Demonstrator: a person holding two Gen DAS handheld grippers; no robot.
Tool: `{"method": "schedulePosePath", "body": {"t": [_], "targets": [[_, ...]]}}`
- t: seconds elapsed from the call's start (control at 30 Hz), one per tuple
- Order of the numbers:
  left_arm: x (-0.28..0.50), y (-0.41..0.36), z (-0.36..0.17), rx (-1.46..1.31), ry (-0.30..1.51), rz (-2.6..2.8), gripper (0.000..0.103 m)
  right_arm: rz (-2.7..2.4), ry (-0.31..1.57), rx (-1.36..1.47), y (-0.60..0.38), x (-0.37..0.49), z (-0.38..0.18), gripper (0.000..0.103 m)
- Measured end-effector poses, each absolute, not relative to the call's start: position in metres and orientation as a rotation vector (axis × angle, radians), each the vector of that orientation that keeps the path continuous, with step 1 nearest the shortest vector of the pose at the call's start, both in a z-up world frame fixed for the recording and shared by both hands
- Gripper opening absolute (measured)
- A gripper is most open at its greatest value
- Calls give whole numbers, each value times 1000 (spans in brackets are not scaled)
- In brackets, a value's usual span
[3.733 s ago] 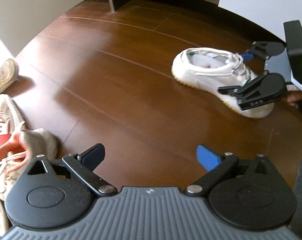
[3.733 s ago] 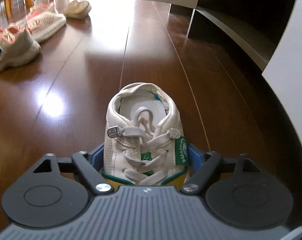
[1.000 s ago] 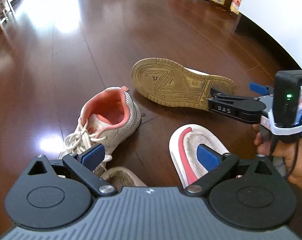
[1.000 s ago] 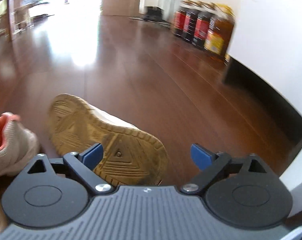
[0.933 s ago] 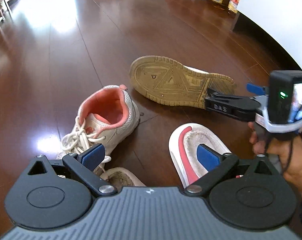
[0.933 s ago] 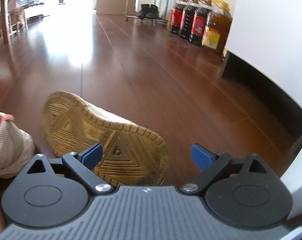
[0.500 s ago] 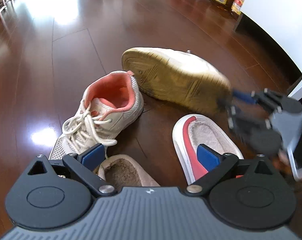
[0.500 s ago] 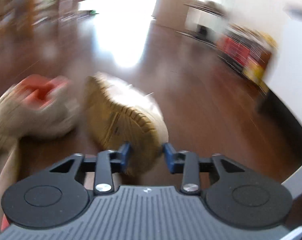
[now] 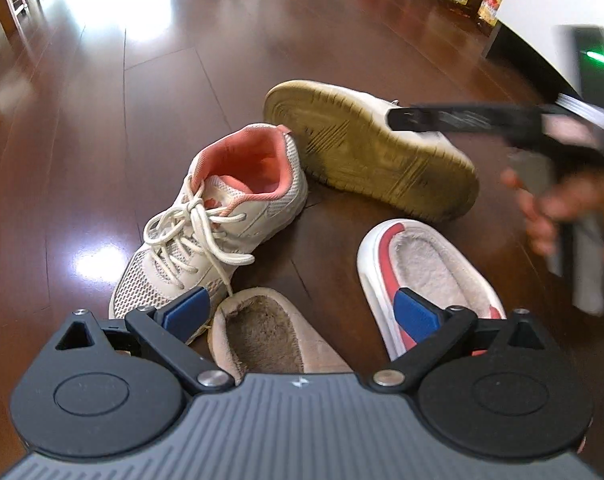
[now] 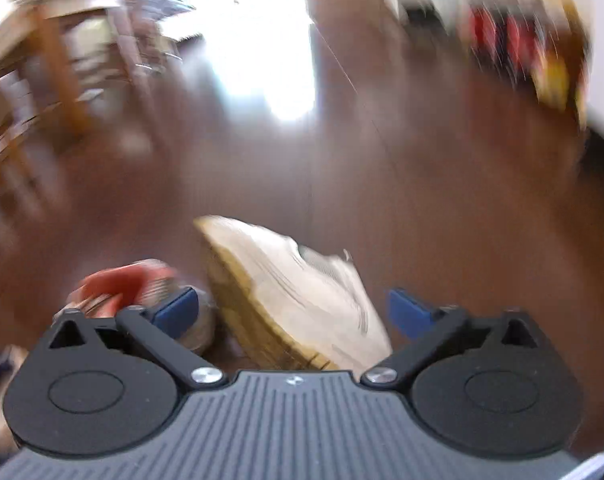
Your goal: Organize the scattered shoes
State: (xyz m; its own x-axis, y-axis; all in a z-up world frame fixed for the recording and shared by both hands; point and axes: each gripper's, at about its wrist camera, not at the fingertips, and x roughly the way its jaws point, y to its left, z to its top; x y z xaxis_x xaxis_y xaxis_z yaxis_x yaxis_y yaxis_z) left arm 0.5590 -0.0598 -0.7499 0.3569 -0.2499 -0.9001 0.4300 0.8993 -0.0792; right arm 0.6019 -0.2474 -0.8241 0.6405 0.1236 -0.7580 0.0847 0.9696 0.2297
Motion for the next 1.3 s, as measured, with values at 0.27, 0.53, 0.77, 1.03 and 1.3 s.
{"method": "schedulePosePath", "body": {"t": [0.27,0.53,0.77,1.03,1.3], "targets": [[563,-50,-761,162,1153,-433,100,61,900,32,-242,606,-834,84],[559,-54,-759,170,1142,-462,100,111,1036,350,-270,607,-852,93],[555,-58,-765,169,1161,-469,100,490,919,193,-205,538,-821,72],[549,-55,-762,187,1152,-462,100,303,857,652,-237,579,-835,57],[539,-40,-764,195,1160,-416,100,169,750,749,-230,595,-847,5]]}}
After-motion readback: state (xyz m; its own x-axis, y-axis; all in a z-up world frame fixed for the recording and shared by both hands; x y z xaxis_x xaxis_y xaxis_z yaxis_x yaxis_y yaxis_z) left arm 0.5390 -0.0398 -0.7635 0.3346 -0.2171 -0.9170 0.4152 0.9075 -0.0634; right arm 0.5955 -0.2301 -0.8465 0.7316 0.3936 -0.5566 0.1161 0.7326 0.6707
